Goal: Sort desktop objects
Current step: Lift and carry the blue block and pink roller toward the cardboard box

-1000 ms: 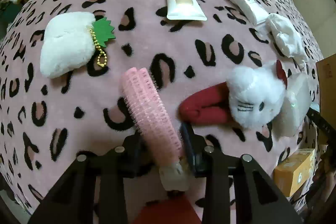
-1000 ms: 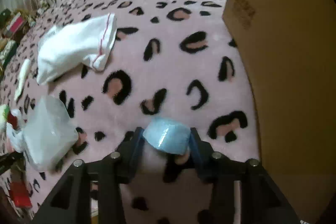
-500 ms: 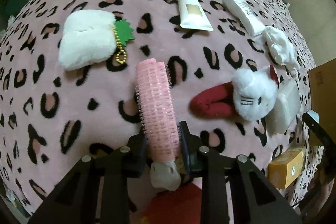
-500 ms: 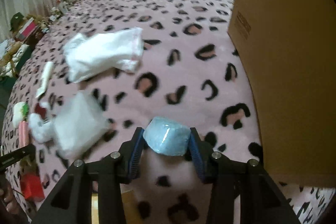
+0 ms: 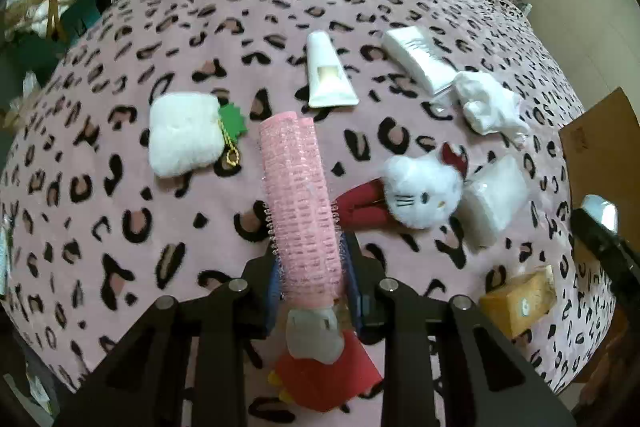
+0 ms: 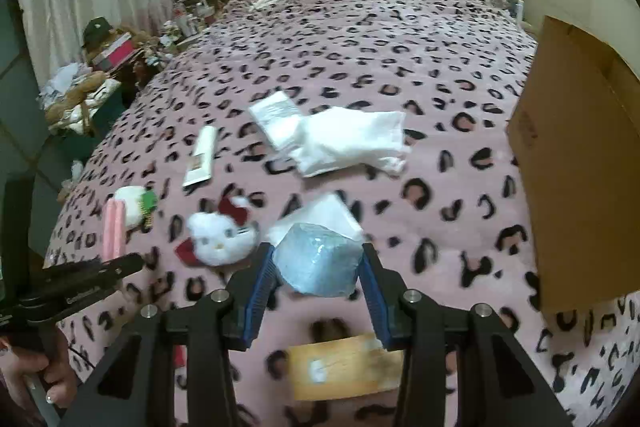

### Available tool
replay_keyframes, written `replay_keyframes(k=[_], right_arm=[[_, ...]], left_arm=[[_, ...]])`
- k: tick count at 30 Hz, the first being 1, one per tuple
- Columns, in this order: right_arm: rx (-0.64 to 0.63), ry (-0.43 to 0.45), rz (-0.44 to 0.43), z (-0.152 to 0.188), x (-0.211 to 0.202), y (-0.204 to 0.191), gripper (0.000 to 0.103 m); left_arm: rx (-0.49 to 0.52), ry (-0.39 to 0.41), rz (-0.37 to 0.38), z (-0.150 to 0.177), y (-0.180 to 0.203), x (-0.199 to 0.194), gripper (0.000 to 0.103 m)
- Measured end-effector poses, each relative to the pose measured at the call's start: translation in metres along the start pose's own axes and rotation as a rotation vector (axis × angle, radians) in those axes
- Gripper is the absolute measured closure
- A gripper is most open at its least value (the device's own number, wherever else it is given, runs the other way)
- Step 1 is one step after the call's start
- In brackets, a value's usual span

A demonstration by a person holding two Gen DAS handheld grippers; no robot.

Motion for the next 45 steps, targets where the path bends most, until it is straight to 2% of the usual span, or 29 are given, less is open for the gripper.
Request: replay_keyframes(k=[10, 19, 31, 45], right_arm=[[-0.017, -0.007, -0.033, 0.023, -0.015, -0.037, 0.060], [-0.031, 0.017, -0.023, 0.029, -0.042, -0.046, 0.060], [-0.005, 0.059, -0.008, 0.031, -0.079, -0.034, 0.060], [0.039, 0.088, 0.033, 0.035, -0.103, -0.002, 0.060]], left_arm=[[0.040, 0.043, -0.031, 0.005, 0.007, -0.040, 0.075], [0.076, 0.080, -0.067, 0.010, 0.019, -0.069, 0.075], [0.128, 0.123, -0.076, 0.014, 0.047, -0.102, 0.075], [0.200, 0.132, -0.061, 0.011, 0.096, -0.109, 0.075]])
Point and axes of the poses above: each gripper's, at about its wrist camera, not at the fingertips, and x roughly the way its jaws point, y to its right, z to its underside, the point moved 4 cm from there along x, roughly the way its jaws point, and after that the axes turned 10 degrees about x, right-handed, at the moved point
